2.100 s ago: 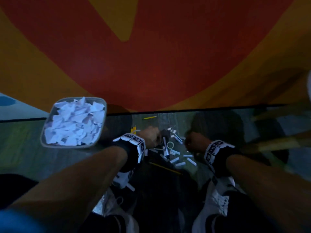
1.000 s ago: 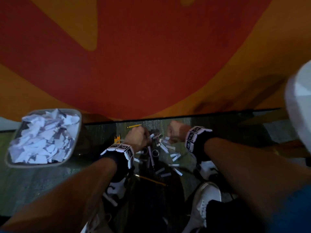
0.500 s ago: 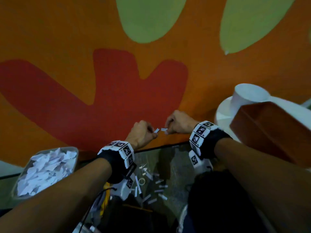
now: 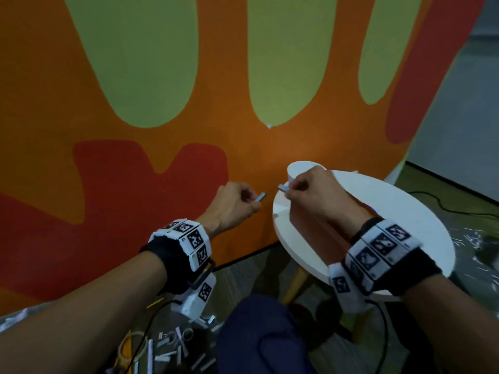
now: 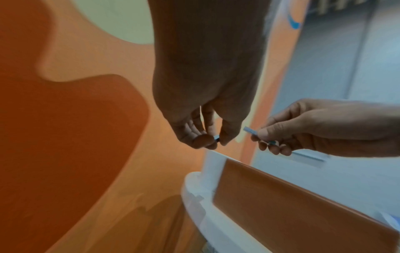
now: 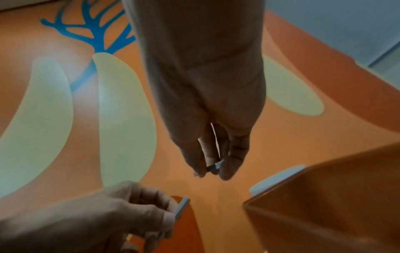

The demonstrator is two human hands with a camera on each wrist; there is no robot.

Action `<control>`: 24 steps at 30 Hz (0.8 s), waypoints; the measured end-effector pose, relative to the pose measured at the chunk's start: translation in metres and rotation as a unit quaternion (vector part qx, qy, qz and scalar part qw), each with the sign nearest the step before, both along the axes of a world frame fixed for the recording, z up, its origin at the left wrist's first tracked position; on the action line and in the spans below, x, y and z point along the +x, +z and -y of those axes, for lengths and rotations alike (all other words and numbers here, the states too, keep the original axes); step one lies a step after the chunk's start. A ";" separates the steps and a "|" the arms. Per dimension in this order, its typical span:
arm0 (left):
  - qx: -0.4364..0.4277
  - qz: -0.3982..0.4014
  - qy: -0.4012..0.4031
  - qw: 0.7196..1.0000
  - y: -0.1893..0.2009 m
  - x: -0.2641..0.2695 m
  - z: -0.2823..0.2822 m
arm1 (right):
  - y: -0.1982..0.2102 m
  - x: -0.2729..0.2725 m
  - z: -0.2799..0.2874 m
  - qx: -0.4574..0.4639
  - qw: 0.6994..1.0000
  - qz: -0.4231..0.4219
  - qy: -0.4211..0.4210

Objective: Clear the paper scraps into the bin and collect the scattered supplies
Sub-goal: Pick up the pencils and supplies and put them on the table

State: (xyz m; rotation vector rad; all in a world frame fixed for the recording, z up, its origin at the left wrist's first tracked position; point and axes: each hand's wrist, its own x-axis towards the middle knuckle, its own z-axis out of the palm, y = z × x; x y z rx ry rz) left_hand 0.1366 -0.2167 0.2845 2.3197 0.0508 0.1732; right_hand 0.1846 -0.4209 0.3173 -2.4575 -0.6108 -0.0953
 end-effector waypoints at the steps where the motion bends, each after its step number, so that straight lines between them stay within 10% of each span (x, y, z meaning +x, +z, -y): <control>1: 0.005 0.001 -0.023 1.000 0.002 0.004 0.011 | 0.002 0.001 0.016 -0.013 1.000 0.007 -0.010; 15: 0.030 0.049 -0.087 0.995 -0.014 0.043 0.094 | -0.029 0.024 0.089 -0.130 0.991 -0.036 -0.014; 24: 0.095 0.018 -0.106 0.990 -0.005 0.017 0.014 | -0.006 -0.004 0.003 0.015 0.991 0.002 0.135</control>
